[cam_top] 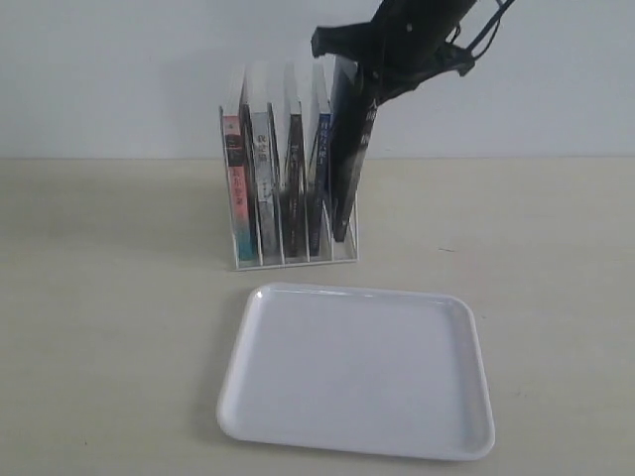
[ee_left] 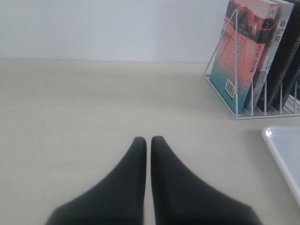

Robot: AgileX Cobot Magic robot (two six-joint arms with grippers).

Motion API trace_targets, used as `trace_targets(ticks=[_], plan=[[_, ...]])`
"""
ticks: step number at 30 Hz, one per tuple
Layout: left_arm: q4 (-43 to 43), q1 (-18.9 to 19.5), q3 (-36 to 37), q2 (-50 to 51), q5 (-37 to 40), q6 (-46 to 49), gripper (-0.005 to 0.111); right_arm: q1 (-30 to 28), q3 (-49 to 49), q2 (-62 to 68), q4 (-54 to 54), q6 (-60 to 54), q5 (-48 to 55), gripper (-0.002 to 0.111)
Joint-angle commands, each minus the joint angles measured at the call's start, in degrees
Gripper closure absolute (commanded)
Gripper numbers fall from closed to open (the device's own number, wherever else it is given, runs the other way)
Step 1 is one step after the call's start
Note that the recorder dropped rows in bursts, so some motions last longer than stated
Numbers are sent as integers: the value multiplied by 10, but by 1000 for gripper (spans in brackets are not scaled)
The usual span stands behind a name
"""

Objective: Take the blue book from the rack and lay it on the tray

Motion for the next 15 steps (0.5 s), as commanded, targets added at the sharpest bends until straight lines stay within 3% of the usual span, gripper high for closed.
trace_targets(ticks=[1, 15], plan=[[-2, 1, -1, -2, -2, 0, 103, 1, -26, -45, 10, 4, -23, 108], [-2, 1, -1, -2, -2, 0, 103, 1, -29, -45, 4, 4, -14, 108]])
